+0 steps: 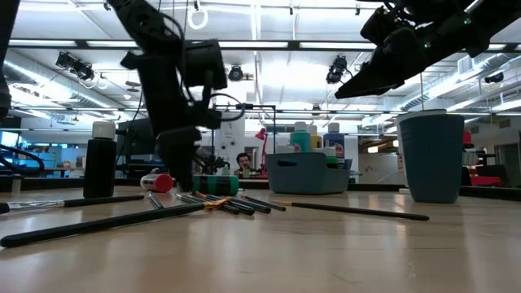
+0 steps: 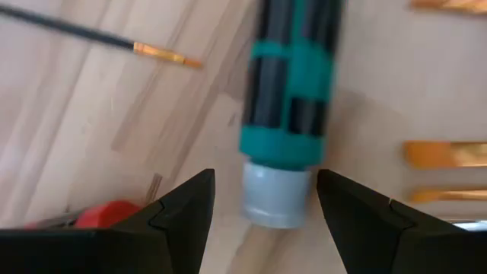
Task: Pick & Place Paint Supplies
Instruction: Put the dark green paint bottle into the blue bin
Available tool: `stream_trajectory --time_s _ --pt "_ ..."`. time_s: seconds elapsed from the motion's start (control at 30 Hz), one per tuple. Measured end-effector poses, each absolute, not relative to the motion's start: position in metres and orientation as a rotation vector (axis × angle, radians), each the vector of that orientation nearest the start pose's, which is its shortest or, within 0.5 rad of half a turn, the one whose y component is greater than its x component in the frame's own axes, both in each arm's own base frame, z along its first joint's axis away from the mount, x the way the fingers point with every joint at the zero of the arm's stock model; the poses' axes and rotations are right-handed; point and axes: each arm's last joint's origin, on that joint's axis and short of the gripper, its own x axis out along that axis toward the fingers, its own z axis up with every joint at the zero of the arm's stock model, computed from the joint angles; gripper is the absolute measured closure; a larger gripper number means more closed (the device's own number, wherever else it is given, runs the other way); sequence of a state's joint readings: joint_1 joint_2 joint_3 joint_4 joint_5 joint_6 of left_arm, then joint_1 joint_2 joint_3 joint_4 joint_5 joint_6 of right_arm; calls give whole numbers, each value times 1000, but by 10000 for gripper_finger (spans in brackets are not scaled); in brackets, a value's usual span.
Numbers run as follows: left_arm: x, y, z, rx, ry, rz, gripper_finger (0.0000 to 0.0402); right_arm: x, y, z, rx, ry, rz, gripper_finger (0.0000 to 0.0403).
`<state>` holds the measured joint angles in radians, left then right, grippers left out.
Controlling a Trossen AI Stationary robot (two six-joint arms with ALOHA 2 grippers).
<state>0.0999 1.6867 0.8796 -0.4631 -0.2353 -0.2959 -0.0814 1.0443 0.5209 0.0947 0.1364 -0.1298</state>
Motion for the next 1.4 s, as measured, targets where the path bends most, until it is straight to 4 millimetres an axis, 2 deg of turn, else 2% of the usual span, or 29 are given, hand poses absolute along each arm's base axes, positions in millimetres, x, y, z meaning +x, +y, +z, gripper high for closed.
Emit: stream_trajectory --time_s 0.23,0.3,0.43,0.53,0.63,0.77,0.9,1.03,1.13,1.4 --pt "288 36 129 -134 1139 456 175 216 -22 221 -143 443 -186 153" --pt "288 36 129 -137 1140 451 198 216 -22 221 -144 443 -186 153" --pt "289 35 131 -160 1153 423 272 216 -22 221 -145 443 -186 153" --pt "292 35 137 -163 1180 419 278 216 -22 221 -145 443 -186 153" --pt "304 34 155 -146 1164 411 278 216 -22 221 -145 441 -186 153" --pt "326 28 192 9 1112 377 278 219 -22 225 -144 389 -191 153" --pt "349 17 236 206 991 315 278 231 -22 226 -116 303 -180 153" --pt "361 6 265 326 912 208 278 246 -21 214 -188 296 -93 153" --pt "363 0 272 380 895 174 278 257 -21 207 -254 260 -83 153" --pt "361 -1 267 338 921 188 276 272 -15 195 -337 204 -37 145"
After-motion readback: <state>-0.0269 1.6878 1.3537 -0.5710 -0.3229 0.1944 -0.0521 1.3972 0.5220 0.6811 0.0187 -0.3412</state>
